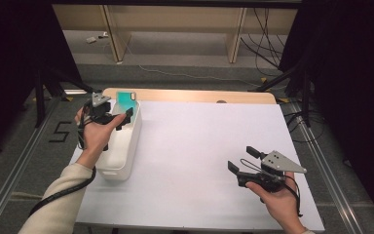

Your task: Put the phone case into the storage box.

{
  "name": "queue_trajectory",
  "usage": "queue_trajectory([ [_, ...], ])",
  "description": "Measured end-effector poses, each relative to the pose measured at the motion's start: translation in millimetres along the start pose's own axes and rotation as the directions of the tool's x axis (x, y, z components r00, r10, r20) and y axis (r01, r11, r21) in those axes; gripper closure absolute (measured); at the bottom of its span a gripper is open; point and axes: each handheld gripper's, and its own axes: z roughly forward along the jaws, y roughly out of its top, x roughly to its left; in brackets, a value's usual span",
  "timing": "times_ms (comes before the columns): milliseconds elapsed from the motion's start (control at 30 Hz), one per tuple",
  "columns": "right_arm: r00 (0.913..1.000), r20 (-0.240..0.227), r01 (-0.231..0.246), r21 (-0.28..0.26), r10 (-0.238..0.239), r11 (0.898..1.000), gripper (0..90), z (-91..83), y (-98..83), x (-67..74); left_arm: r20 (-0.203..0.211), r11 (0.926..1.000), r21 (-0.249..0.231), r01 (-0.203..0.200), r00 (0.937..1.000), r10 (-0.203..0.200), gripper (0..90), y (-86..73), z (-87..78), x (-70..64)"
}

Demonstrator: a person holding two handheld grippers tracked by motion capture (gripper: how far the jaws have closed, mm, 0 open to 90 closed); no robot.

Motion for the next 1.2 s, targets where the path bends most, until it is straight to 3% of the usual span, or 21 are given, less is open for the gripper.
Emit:
queue_trajectory([
  [333,1.0000,0.000,-0.001,-0.007,0.001,1.000,16.0,0.1,0.1,-0.2,0.052,0.9998,-0.016,-0.009,0.9986,0.010,14.8,-8.6,-10.7,0.5],
  [433,0.9999,0.007,0.010,0.007,-0.010,1.000,16.0,-1.7,1.1,-0.6,0.097,0.9995,-0.031,-0.004,0.9953,0.007,15.2,-10.6,-14.6,-1.3],
  [633,0.9999,0.006,0.011,0.008,-0.011,1.000,16.0,-1.8,1.1,-0.6,0.131,0.9987,-0.047,-0.020,0.9911,0.026,15.2,-13.4,-23.6,-5.7],
  [833,1.0000,0.001,0.004,0.000,-0.004,1.000,16.0,-1.5,1.2,-0.9,0.180,0.9984,-0.056,-0.009,0.9835,0.019,15.3,-17.3,-34.6,-10.4],
  [1000,0.9999,0.005,0.011,0.003,-0.011,1.000,16.0,-3.9,2.7,-1.6,0.202,0.9973,-0.064,-0.035,0.9783,0.048,15.3,-23.5,-44.6,-12.7],
  [1200,1.0000,-0.008,0.004,0.002,-0.004,1.000,16.0,-2.6,2.3,-1.3,0.249,0.9955,-0.081,-0.050,0.9661,0.069,15.3,-31.6,-55.8,-12.6],
])
